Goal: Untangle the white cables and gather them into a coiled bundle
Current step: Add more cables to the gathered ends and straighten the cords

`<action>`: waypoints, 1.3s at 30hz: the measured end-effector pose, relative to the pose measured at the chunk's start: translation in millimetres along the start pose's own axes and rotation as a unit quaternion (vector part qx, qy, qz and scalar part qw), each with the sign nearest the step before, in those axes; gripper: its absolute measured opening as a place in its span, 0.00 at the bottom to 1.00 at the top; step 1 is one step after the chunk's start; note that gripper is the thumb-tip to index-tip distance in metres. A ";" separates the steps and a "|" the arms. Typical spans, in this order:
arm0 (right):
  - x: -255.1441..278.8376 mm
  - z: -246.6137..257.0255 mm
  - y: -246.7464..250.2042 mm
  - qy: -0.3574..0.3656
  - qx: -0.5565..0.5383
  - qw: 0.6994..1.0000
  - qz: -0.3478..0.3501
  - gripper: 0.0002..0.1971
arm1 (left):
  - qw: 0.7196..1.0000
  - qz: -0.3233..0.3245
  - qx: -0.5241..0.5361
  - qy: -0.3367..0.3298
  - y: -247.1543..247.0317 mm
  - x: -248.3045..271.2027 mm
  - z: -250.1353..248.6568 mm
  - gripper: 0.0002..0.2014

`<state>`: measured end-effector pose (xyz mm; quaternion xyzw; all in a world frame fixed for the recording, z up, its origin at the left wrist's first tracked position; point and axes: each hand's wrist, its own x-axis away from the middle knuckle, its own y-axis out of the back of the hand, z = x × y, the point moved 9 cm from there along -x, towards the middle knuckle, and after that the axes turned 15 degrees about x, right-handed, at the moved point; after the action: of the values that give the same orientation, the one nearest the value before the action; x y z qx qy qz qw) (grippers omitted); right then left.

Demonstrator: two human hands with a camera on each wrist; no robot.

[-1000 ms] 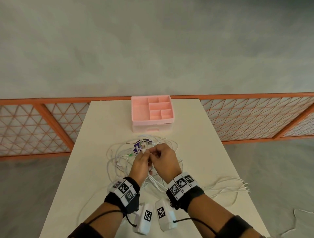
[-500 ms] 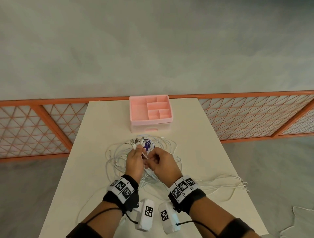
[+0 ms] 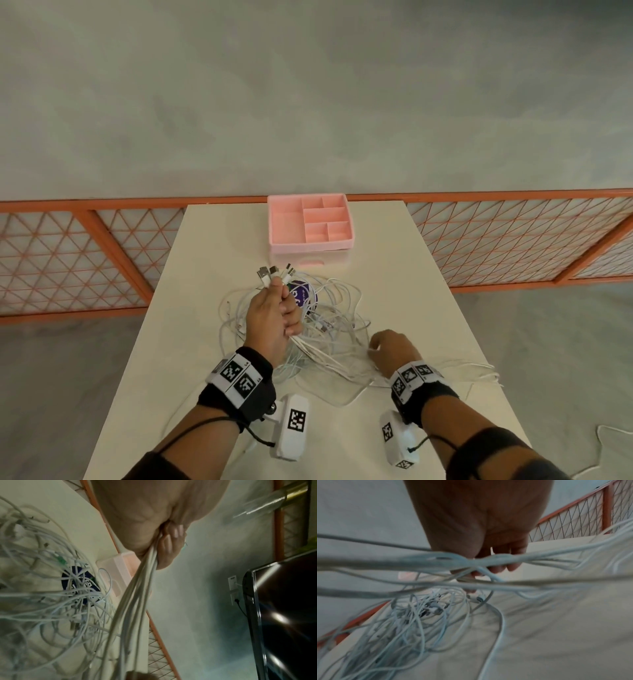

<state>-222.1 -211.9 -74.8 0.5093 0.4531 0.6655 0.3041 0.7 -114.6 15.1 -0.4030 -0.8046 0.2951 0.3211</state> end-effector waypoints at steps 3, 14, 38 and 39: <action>-5.3 -10.5 43.6 -0.053 -0.053 0.992 -0.098 0.13 | 0.999 -0.012 -0.036 -0.007 5.7 -1.7 -0.2 0.18; 27.2 77.8 124.6 0.137 -0.563 0.815 0.008 0.16 | 0.981 0.021 -0.185 -0.059 -6.7 -9.4 -5.2 0.12; 31.8 101.4 111.7 0.147 0.029 0.982 -0.119 0.15 | 0.961 0.010 -0.277 -0.020 16.8 -24.6 29.1 0.08; 33.0 107.2 107.5 0.162 0.012 0.980 -0.113 0.15 | 0.961 0.007 -0.274 -0.025 15.0 -26.0 28.2 0.08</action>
<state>-123.5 -195.4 44.2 0.3440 0.5591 0.6949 0.2935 -1.5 -134.9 -20.7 -0.4736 -0.8596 0.0751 0.1763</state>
